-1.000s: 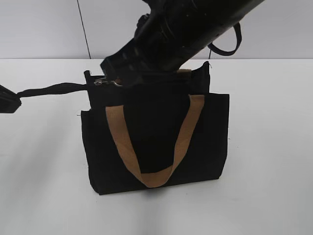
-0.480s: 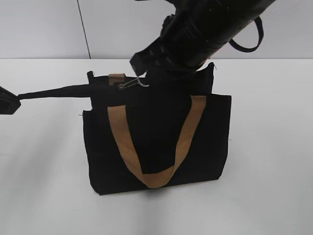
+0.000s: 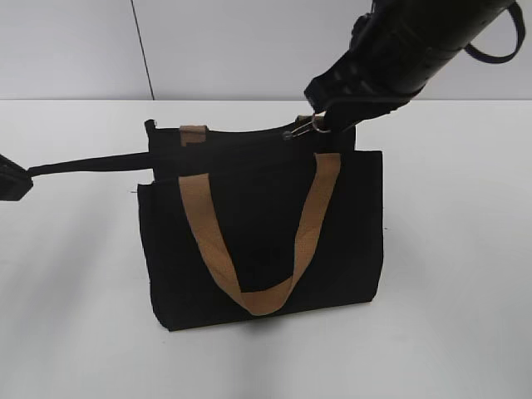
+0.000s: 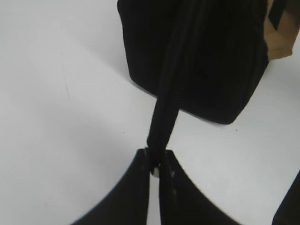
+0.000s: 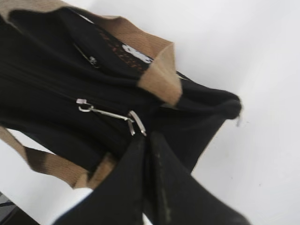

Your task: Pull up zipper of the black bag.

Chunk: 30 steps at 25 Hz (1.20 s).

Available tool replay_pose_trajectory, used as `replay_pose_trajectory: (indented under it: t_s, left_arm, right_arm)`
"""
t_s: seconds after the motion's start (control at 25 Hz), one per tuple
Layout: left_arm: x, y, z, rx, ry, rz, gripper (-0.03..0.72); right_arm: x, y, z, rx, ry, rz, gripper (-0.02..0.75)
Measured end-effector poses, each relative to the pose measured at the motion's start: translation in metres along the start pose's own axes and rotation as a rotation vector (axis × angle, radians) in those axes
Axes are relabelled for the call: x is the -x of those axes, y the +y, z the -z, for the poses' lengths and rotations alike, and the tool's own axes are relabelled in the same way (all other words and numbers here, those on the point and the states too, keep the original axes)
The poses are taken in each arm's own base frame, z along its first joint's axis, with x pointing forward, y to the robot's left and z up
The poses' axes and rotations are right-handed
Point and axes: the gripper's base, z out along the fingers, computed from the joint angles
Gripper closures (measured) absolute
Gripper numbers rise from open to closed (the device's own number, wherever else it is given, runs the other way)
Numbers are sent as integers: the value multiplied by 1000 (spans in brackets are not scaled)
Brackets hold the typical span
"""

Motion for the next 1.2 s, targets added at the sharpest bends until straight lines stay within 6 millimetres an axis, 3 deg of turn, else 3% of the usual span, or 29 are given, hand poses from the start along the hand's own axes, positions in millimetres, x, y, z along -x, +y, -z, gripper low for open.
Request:
replay_pose_trajectory:
  t_s: [0.28,0.68,0.76,0.96,1.04,1.2]
  left_arm:
    - [1,0,0,-2,-7,7,676]
    - [2,0,0,-4,-17,17,676]
    - [2,0,0,0,-24,22,676]
    - [4,1,0,4,-41,38,641]
    - [4,1,0,1,-51,48,578]
    - [7,0,0,-7,-76,90,348]
  right_arm:
    - [-8,-28,12,-74,58,-17,738]
    - [-9,-29,16,-66,57,-2,727]
    - [-9,-30,23,-83,45,14,666]
    - [-10,-32,42,-116,4,31,370]
    - [-11,-31,48,-120,-10,34,314]
    - [-11,-31,54,-123,-24,35,282]
